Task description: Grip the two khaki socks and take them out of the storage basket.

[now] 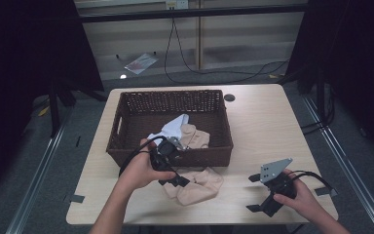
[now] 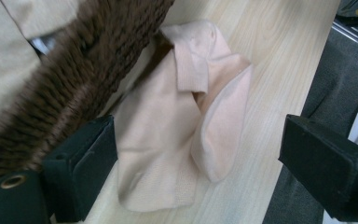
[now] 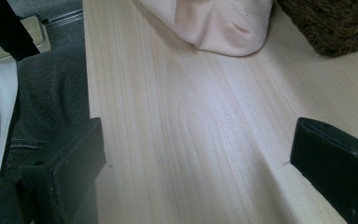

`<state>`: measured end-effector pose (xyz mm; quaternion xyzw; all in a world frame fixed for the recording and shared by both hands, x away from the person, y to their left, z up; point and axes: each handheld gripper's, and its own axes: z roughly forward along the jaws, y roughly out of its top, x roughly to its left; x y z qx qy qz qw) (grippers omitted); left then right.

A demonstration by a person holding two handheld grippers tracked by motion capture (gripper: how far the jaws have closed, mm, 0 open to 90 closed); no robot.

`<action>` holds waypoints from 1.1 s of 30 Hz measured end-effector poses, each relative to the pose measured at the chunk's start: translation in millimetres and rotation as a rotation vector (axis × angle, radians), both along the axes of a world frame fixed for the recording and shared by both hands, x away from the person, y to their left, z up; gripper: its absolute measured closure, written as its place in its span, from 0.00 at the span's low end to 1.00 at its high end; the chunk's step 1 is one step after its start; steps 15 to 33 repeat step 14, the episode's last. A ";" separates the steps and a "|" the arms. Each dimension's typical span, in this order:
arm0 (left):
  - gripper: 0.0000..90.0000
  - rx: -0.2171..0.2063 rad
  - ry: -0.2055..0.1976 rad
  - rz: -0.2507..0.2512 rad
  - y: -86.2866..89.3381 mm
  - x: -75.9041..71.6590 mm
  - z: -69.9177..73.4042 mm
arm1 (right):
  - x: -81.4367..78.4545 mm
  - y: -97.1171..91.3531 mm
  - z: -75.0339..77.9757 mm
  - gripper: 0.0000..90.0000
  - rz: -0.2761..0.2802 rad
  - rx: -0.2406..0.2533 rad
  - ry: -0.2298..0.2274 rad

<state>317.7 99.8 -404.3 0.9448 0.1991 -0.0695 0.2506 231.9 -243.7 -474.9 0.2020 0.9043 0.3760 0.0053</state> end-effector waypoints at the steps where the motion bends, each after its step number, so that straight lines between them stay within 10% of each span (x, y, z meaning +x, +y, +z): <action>1: 0.12 -0.006 0.002 0.006 0.1 -1.0 -2.0 | -0.1 0.1 0.0 0.03 0.000 -0.002 0.000; 13: 0.11 -0.002 -0.037 0.032 -0.5 -6.0 -31.8 | -0.1 0.5 -0.6 0.03 0.004 -0.002 -0.001; 33: 0.11 -0.002 -0.037 0.032 -0.5 -6.0 -31.8 | -0.1 0.5 -0.6 0.03 0.004 -0.002 -0.001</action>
